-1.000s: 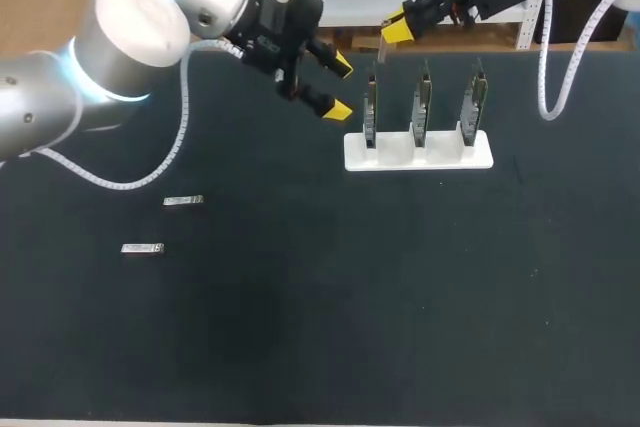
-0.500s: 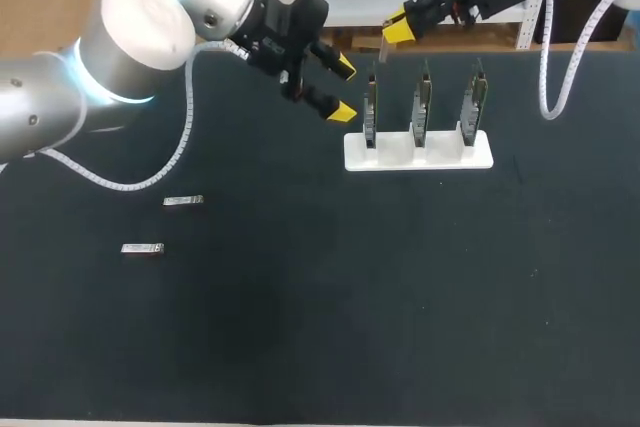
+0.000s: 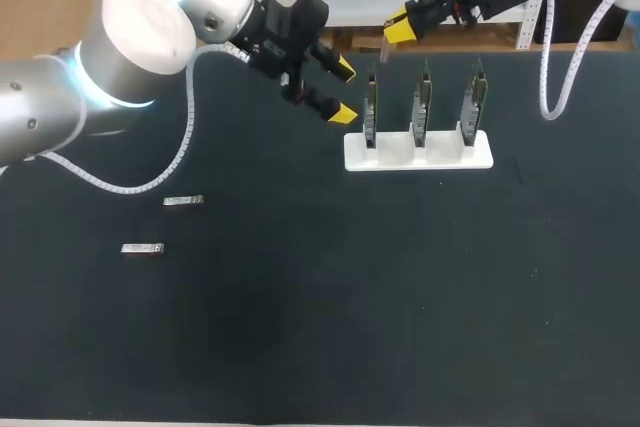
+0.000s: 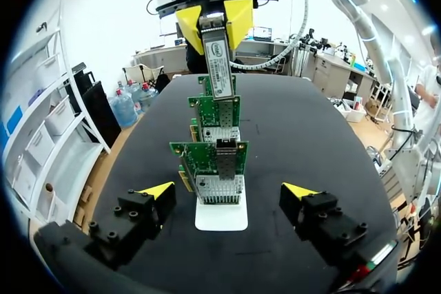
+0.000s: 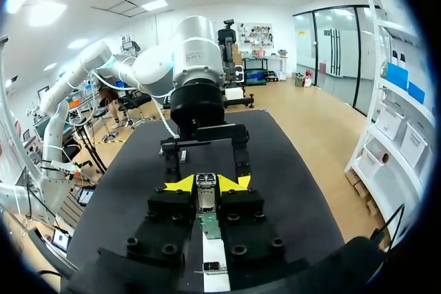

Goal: Pick up the optical module with the left hand, and insert it into the network port with the right hand.

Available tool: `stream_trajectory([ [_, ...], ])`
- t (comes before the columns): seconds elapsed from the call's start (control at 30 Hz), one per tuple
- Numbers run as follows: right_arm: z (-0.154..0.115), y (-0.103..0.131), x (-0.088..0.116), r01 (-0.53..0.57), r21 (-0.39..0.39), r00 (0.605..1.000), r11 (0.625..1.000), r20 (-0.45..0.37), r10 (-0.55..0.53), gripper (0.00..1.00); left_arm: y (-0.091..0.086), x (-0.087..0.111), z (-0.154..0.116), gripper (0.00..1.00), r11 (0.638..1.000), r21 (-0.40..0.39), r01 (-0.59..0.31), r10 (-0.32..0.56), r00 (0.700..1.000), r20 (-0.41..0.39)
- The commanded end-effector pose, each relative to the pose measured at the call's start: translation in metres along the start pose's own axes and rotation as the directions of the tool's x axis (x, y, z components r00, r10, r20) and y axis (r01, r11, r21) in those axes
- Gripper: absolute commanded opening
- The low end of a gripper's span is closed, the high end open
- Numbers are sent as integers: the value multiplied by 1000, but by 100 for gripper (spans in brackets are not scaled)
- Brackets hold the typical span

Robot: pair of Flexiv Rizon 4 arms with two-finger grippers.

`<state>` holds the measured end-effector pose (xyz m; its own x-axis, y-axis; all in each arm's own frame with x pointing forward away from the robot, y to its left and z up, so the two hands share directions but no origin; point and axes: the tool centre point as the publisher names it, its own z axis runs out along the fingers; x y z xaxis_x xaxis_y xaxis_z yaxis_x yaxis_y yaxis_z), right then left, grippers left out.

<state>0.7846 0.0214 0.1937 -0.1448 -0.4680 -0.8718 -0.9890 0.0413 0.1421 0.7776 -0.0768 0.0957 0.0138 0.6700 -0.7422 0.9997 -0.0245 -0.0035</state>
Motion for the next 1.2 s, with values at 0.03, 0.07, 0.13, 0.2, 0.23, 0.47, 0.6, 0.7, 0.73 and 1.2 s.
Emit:
stream_trajectory([
  [0.03,0,-2,0,-1,-2,1000,1000,1,1,0,-1,-1,0,100,1000,-1,2,-2,1000,-2],
  [0.07,0,-3,1,-1,-2,1000,1000,1,1,0,-1,-1,1,100,1000,14,-4,4,1000,-7],
  [0.13,0,-3,1,-2,-3,1000,1000,1,2,0,-3,-1,1,100,1000,18,-9,9,1000,-7],
  [0.2,0,-3,0,2,-7,1000,1000,-1,-2,0,-3,-1,1,100,1000,21,-9,9,1000,-8],
  [0.23,0,-3,-1,8,-9,1000,1000,-5,-8,0,-3,-1,1,100,1000,21,-9,9,1000,-8],
  [0.47,3,-5,-2,20,-13,999,1000,-25,-21,0,-3,-1,1,100,1000,21,-9,9,1000,-8],
  [0.6,5,-6,-2,24,-21,999,1000,-31,-24,0,-3,-1,1,100,1000,21,-9,9,1000,-8],
  [0.7,7,-7,-2,25,-24,999,999,-34,-26,0,-3,-1,1,100,1000,21,-9,9,1000,-8],
  [0.73,7,-7,-2,26,-25,999,999,-38,-27,0,-3,-1,1,100,1000,21,-9,9,1000,-8],
  [1.2,17,-3,4,26,-46,998,999,-58,-28,0,-3,-1,1,100,1000,21,-9,9,1000,-8],
])
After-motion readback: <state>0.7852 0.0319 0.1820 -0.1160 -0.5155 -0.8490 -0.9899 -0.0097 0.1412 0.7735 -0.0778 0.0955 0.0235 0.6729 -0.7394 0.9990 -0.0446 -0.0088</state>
